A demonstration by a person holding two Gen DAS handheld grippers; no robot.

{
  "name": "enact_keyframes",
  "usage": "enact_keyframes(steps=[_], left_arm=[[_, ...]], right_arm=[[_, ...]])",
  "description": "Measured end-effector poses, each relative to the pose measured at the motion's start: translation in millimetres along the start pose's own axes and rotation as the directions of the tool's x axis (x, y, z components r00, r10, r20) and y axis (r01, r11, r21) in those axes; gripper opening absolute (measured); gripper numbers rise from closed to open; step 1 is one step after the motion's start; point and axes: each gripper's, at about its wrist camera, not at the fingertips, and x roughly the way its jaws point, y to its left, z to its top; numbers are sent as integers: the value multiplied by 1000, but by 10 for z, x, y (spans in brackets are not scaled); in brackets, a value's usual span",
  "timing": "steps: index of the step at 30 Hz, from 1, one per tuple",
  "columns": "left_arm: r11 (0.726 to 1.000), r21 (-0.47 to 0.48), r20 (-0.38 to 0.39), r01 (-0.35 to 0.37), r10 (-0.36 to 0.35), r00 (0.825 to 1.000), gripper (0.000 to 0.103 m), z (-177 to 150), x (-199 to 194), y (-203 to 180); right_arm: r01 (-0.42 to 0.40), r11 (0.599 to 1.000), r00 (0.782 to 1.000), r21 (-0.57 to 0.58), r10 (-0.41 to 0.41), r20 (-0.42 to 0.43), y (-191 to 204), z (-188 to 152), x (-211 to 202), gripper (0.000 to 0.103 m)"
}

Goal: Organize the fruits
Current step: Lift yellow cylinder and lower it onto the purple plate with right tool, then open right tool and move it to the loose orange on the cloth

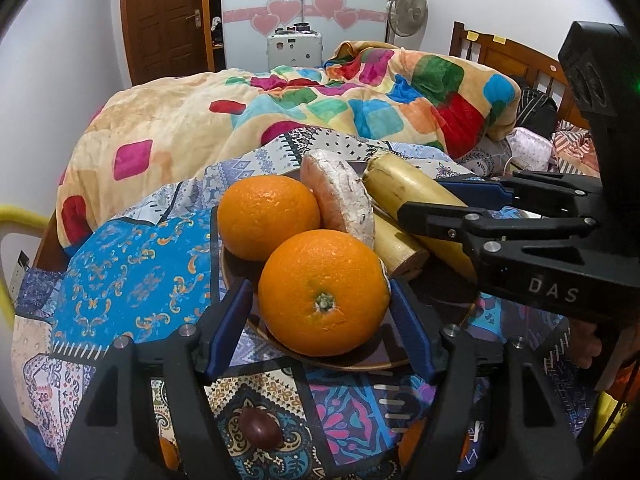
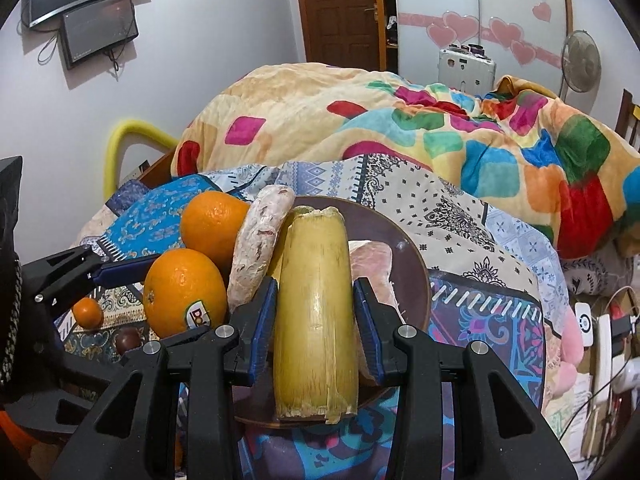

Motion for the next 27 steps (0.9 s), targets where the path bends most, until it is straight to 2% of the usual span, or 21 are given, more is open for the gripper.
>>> enact_keyframes(steps=[9, 20, 27], left_arm=[[999, -30, 9, -12, 12, 1000, 73, -48, -217, 36], [995, -55, 92, -79, 83, 992, 74, -114, -893, 101], [991, -70, 129, -112, 120, 984, 81, -267, -1268, 174]], right_arm=[[8, 1000, 1000, 8, -8, 27, 4, 2, -255, 39], [10, 1000, 994, -13, -8, 108, 233, -72, -801, 40], [1, 999, 990, -35, 4, 142, 442, -178, -1063, 42]])
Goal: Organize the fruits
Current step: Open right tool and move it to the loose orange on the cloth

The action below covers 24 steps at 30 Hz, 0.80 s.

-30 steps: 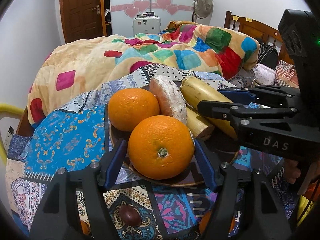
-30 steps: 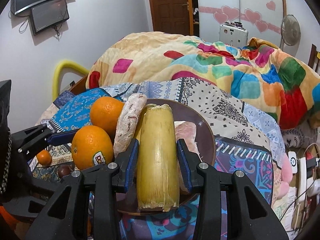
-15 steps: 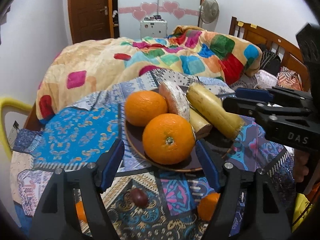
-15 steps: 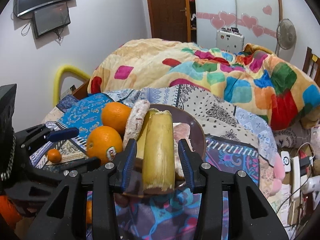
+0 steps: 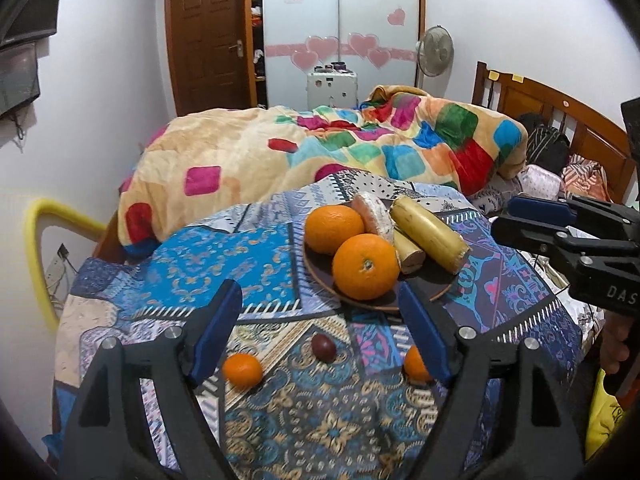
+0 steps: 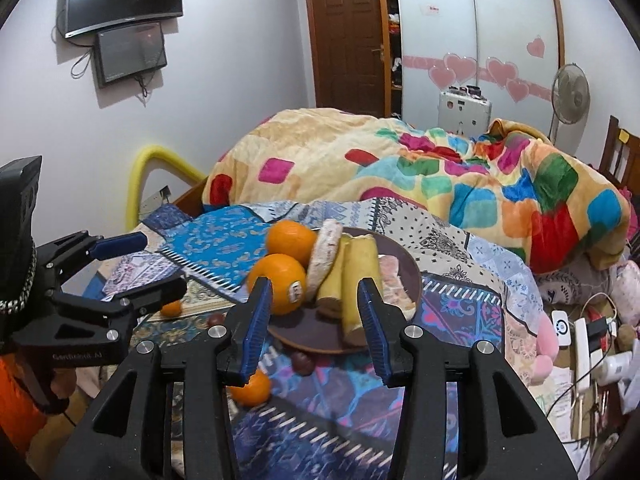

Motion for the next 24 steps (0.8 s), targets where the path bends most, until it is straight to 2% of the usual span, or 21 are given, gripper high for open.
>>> enact_keyframes(steps=[2, 10, 24], left_arm=[[1000, -6, 1, -6, 6, 1000, 82, -48, -73, 44], [998, -50, -29, -39, 38, 999, 84, -313, -202, 297], [993, -92, -144, -69, 55, 988, 84, -835, 1, 682]], right_arm=[[2, 1000, 1000, -7, -2, 7, 58, -34, -47, 46], [-17, 1000, 999, -23, 16, -37, 252, -229, 7, 47], [-57, 998, 979, -36, 49, -199, 484, -680, 519, 47]])
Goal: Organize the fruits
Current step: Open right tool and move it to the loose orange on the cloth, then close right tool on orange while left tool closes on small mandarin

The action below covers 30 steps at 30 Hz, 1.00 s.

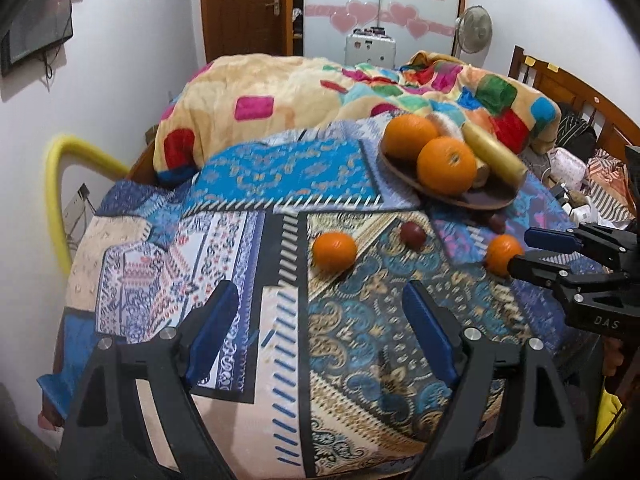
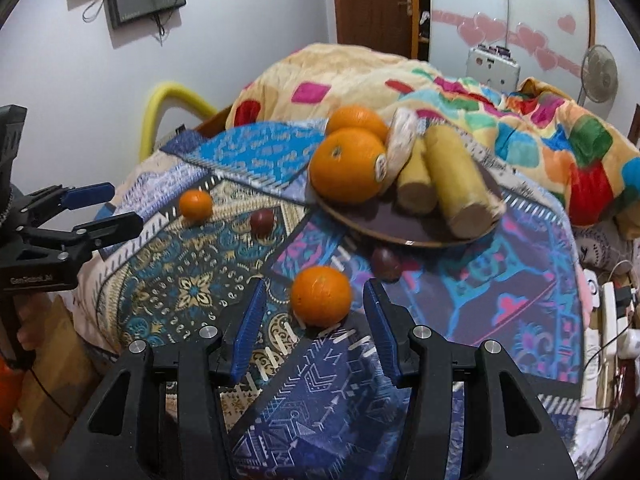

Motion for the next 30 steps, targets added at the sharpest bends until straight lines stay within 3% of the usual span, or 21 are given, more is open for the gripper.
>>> enact_keyframes(steps=[7, 10, 13, 24, 30], left_arm=[[1000, -14, -34, 24, -25, 999, 84, -71, 157, 63], [1000, -13, -36, 28, -28, 999, 84, -56, 213, 57], [999, -15, -39, 32, -33, 999, 84, -26, 277, 54], [999, -5, -66, 47, -47, 997, 59, 135, 555, -13], [999, -18, -72, 43, -44, 996, 51, 195, 667, -30]], right_arm=[[-26, 998, 1000, 49, 26, -16, -79, -27, 137, 46], [-37, 997, 999, 70, 39, -23, -126, -58, 167, 35], [-46, 997, 999, 70, 47, -16, -128, -69, 150, 34], [-7, 998, 999, 65, 5, 31, -247, -6, -56, 34], [27, 997, 999, 77, -30, 36, -410, -26, -121, 34]])
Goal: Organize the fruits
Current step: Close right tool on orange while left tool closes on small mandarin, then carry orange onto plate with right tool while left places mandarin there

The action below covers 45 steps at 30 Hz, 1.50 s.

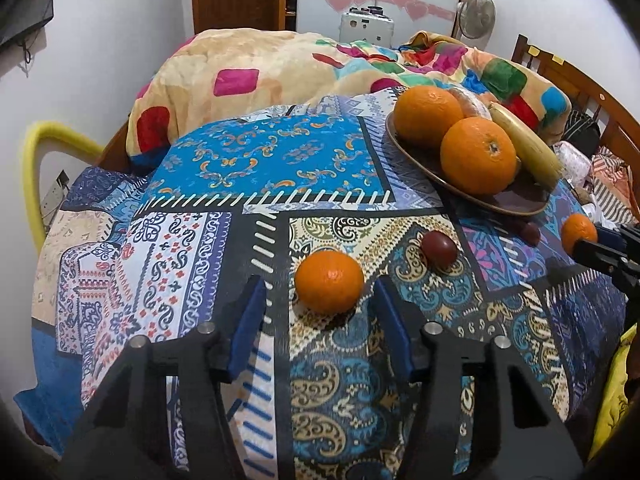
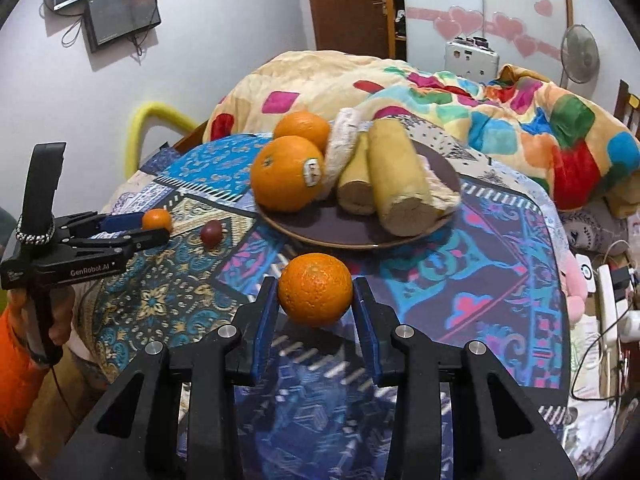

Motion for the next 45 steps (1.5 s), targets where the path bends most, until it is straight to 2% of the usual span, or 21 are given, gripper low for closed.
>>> enact_keyframes(steps=[1, 4, 5, 14, 24, 31, 37, 45], left_arm=[[1000, -4, -3, -1, 1, 1000, 49, 10, 16, 7], [1000, -6, -8, 8, -8, 1000, 34, 32, 47, 19], [1000, -4, -9, 4, -4, 1000, 33, 38, 46, 12], [1000, 23, 19, 18, -18, 1000, 33, 98, -101, -141], [991, 100, 76, 94, -101, 992, 33, 283, -324, -646], [980, 135, 78, 144, -155, 985, 33, 438, -254, -967], [967, 168, 48, 191, -202, 978, 33, 509, -70, -1218], [961, 192, 22, 200, -208, 978, 33, 531, 131, -1459]], right_arm=[[3, 1000, 1000, 2, -3, 0, -21, -4, -6, 34], [11, 1000, 1000, 10, -11, 2, -86, -6, -22, 34], [13, 1000, 1000, 14, -13, 3, -107, -8, -31, 34], [20, 999, 999, 38, -21, 29, -269, 8, -155, 34], [27, 998, 997, 54, -31, 66, -416, 63, -305, 34], [35, 998, 995, 52, -39, 87, -512, 122, -359, 34], [31, 998, 993, 48, -36, 111, -565, 220, -360, 34], [17, 999, 993, 44, -22, 114, -615, 246, -289, 34]])
